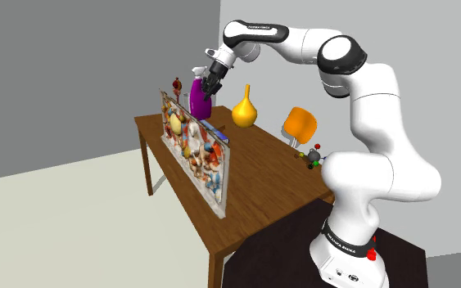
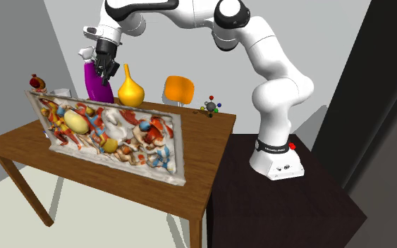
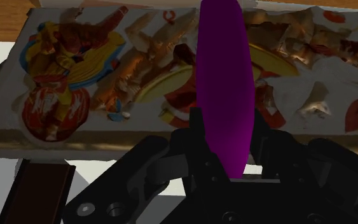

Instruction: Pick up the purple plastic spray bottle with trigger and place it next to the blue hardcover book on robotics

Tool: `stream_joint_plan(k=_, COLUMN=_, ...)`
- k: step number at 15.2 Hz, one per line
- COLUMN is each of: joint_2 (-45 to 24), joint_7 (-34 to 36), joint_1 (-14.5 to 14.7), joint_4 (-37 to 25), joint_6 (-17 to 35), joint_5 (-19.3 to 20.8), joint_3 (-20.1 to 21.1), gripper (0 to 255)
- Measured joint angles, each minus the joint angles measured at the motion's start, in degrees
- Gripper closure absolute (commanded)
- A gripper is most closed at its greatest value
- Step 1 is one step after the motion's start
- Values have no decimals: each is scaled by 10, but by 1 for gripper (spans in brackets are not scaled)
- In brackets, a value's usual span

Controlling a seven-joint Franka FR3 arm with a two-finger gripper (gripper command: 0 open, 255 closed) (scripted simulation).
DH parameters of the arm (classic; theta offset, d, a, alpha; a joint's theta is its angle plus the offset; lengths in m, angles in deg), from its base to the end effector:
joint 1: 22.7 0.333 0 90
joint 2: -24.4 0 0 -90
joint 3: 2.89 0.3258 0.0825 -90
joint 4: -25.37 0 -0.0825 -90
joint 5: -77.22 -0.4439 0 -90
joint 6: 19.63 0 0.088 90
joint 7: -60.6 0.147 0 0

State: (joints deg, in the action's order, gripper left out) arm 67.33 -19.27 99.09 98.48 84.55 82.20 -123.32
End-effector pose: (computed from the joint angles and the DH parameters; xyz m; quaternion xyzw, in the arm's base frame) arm 0.7506 -0.1829 0.4401 -0.7784 -0.5656 -0.2209 0.1592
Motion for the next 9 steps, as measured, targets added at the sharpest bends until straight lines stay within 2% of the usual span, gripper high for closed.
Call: stream_joint_plan(k=9, joint_2=13, joint_7=-15, joint_1=-12, joint_4=58, joint_6=59, joint_5=6, joint_3=-8, gripper=255)
